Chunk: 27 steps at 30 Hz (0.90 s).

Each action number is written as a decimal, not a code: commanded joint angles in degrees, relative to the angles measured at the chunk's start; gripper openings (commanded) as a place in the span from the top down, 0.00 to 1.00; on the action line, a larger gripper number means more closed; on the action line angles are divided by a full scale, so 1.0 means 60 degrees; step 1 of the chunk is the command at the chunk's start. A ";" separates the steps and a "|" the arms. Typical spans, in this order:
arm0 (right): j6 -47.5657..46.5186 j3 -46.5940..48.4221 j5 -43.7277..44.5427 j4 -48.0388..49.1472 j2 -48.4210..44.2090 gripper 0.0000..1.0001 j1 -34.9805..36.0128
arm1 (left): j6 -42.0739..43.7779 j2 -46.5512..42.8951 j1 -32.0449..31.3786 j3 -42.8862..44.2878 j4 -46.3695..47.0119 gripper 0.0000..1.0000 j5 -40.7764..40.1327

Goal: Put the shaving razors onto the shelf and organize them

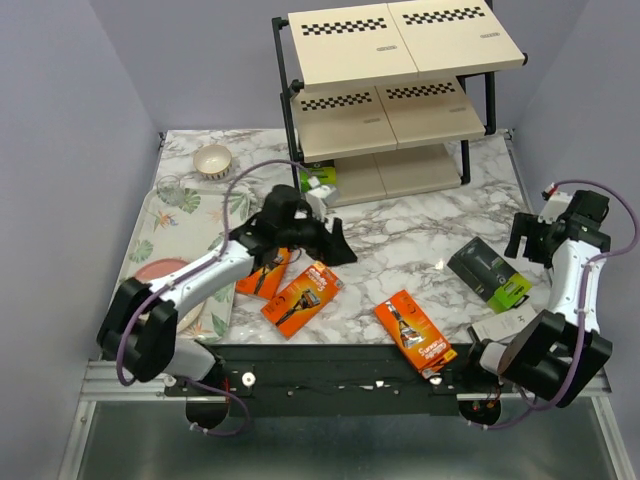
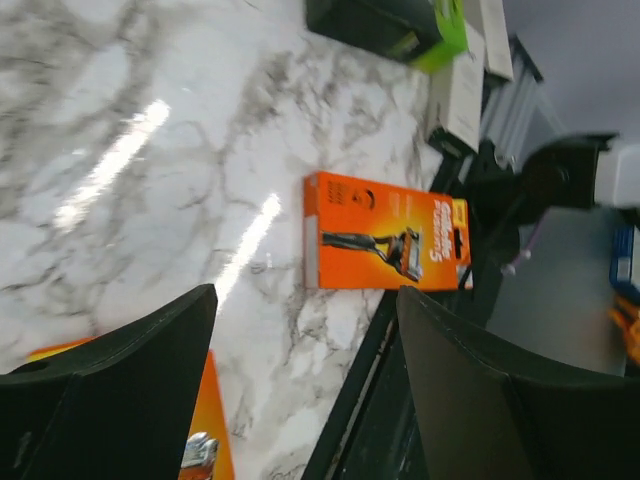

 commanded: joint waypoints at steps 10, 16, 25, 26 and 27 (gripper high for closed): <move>-0.1053 -0.0404 -0.0626 0.0204 0.1640 0.11 -0.1355 | 0.0031 0.4335 -0.3058 0.1541 0.0787 0.32 0.0914; -0.0744 -0.0653 -0.0948 0.0102 0.2344 0.12 -0.1355 | -0.0251 0.5259 -0.3132 0.1892 0.0760 0.32 0.0151; -0.0511 -0.0361 -0.1826 -0.0702 0.3180 0.11 -0.1296 | 0.0130 0.5129 -0.3176 0.2420 -0.0836 0.32 -0.1414; -0.0496 -0.0332 -0.1843 -0.0748 0.3209 0.11 -0.1223 | 0.0159 0.4809 -0.3176 0.2449 -0.1127 0.32 -0.1751; -0.0496 -0.0346 -0.1857 -0.0835 0.3209 0.11 -0.1107 | 0.0305 0.4602 -0.3176 0.2435 -0.1174 0.32 -0.2363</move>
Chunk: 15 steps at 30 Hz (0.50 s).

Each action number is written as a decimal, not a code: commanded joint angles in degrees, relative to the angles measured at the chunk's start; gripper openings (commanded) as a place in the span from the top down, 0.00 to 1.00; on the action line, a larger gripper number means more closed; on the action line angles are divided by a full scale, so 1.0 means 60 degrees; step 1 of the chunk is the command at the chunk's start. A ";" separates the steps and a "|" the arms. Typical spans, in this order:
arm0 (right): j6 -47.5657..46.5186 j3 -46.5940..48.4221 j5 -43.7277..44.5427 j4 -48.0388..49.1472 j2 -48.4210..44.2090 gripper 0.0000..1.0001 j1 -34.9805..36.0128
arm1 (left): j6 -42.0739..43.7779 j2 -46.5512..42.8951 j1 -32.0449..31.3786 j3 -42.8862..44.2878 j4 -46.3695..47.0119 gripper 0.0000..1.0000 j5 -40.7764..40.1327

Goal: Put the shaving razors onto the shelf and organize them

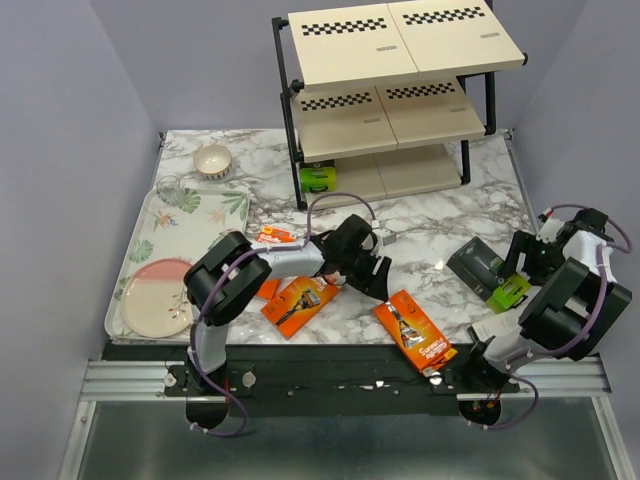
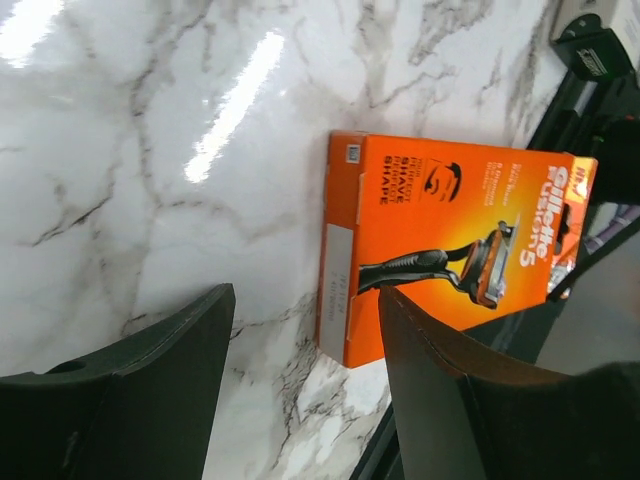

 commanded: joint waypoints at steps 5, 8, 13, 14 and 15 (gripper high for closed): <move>0.0613 0.0132 -0.1357 -0.1067 0.0656 0.11 0.0841 | 0.0427 -0.2340 -0.0101 -0.0580 0.0553 0.37 -0.1222; 0.0760 0.0190 -0.1548 -0.1111 0.0730 0.11 0.1646 | 0.0281 -0.2126 -0.0350 -0.0758 0.0780 0.48 -0.0547; 0.1593 0.0161 -0.2454 -0.0936 0.0832 0.11 0.2702 | -0.0101 -0.1524 -0.0818 -0.1182 0.1995 0.72 0.0464; 0.1711 0.0147 -0.2558 -0.0863 0.0862 0.11 0.2761 | -0.0086 -0.1233 -0.0935 -0.1153 0.2025 0.73 0.0582; 0.1872 0.0089 -0.2632 -0.0775 0.0963 0.11 0.2849 | -0.0245 -0.1100 -0.1023 -0.1124 0.2069 0.75 0.0598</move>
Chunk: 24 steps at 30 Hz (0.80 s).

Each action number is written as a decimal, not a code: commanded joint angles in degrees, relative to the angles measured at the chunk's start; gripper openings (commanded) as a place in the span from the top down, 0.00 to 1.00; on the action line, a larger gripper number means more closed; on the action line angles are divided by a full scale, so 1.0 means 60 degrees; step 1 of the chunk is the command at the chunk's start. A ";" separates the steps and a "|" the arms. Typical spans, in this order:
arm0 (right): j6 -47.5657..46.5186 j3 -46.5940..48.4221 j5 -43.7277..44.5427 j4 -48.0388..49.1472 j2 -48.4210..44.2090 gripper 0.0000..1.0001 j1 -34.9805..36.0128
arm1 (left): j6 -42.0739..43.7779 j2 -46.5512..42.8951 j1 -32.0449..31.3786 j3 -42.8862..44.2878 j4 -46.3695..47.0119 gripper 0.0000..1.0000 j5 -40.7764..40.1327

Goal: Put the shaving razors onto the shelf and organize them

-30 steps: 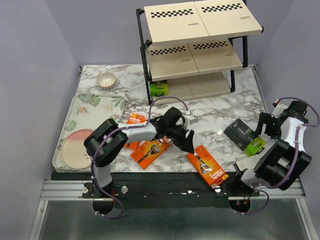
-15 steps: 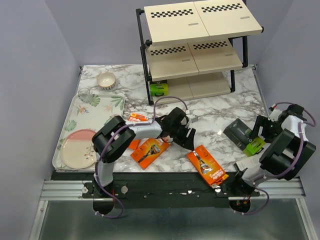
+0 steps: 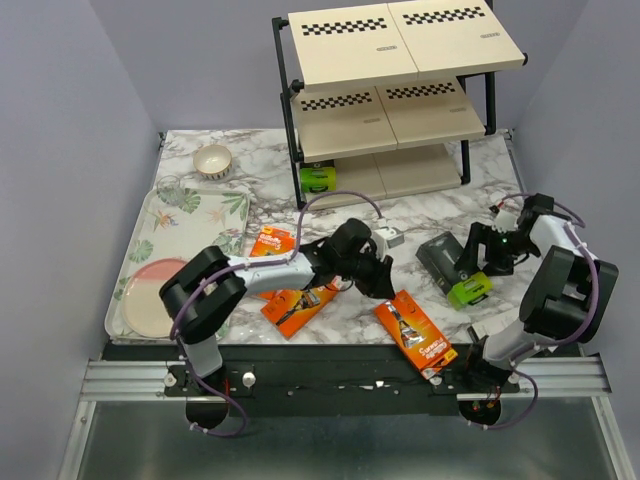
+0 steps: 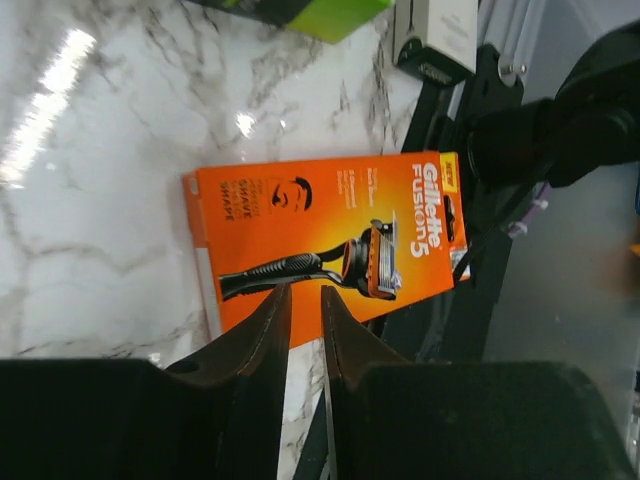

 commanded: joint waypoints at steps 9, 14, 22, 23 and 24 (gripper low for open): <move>0.2375 -0.0354 -0.2273 0.0449 0.0426 0.12 0.1041 | 0.0085 0.2150 -0.0691 0.0618 -0.0690 0.75 0.0330; 0.3635 -0.0691 -0.2815 0.1107 0.0660 0.13 0.1686 | 0.0451 0.2239 -0.0062 0.0648 -0.1802 0.78 -0.1295; 0.5641 -0.0385 -0.2685 0.2921 0.1319 0.21 0.2126 | 0.1667 0.1843 0.1476 0.0779 -0.3035 0.79 -0.2645; 0.5759 -0.0268 -0.2423 0.3084 0.1363 0.21 0.2112 | 0.1726 0.1684 0.1535 0.0809 -0.3109 0.78 -0.2602; 0.5876 -0.0136 -0.2392 0.3260 0.1465 0.21 0.2126 | 0.1901 0.1580 0.1551 0.0809 -0.3066 0.77 -0.2587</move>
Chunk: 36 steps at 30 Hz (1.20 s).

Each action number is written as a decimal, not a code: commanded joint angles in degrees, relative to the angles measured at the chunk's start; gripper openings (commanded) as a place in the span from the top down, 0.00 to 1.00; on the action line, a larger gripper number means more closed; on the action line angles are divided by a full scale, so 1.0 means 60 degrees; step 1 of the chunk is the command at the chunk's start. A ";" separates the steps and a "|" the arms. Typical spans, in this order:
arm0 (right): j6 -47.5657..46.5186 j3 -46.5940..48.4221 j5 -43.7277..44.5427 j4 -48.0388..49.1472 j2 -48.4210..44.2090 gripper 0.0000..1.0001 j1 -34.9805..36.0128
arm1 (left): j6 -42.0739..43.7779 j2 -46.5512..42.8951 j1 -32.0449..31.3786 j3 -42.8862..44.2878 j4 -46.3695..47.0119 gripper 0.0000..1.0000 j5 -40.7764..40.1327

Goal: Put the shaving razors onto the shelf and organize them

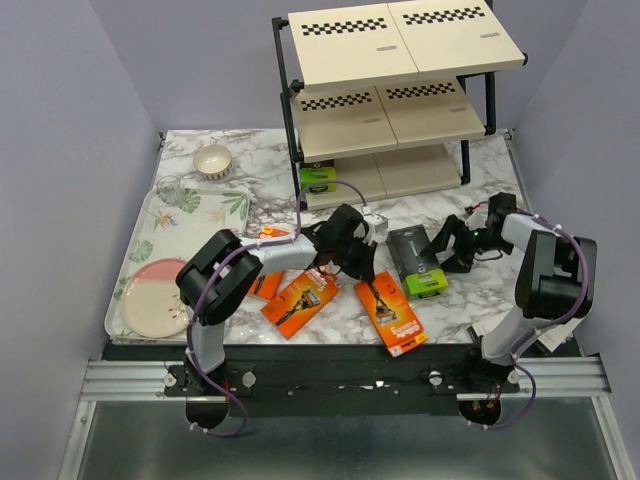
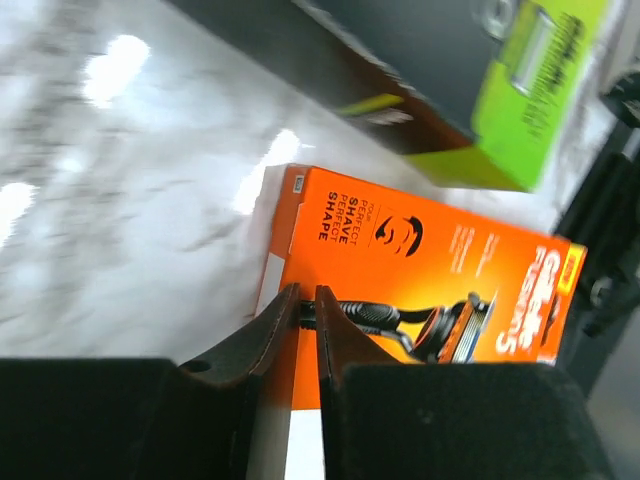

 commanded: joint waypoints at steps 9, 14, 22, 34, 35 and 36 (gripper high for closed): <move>0.1142 0.0508 0.1234 0.0660 -0.2757 0.17 0.0072 | -0.0007 -0.0964 0.0614 0.1018 -0.1009 0.40 -0.1246; 0.1945 0.0156 0.1895 -0.1185 -0.4049 0.16 0.0072 | -0.1717 -0.0411 0.0629 0.1662 0.0235 0.28 -0.0368; 0.1816 -0.1234 0.2144 -0.2899 -0.5367 0.24 0.0072 | -0.2862 0.0661 0.0322 0.2557 0.0003 0.01 -0.0865; 0.1639 -0.2891 0.1718 -0.1731 -0.4681 0.58 0.0072 | -0.4696 0.1028 0.0263 0.1664 0.0954 0.05 -0.0763; 0.1799 -0.2949 0.1980 -0.1730 -0.4651 0.59 0.0072 | -0.4726 0.1086 0.0263 0.1591 0.1172 0.05 -0.0733; 0.1830 -0.3052 0.2012 -0.1672 -0.4695 0.59 0.0072 | -0.4813 0.1130 0.0263 0.1590 0.1204 0.06 -0.0762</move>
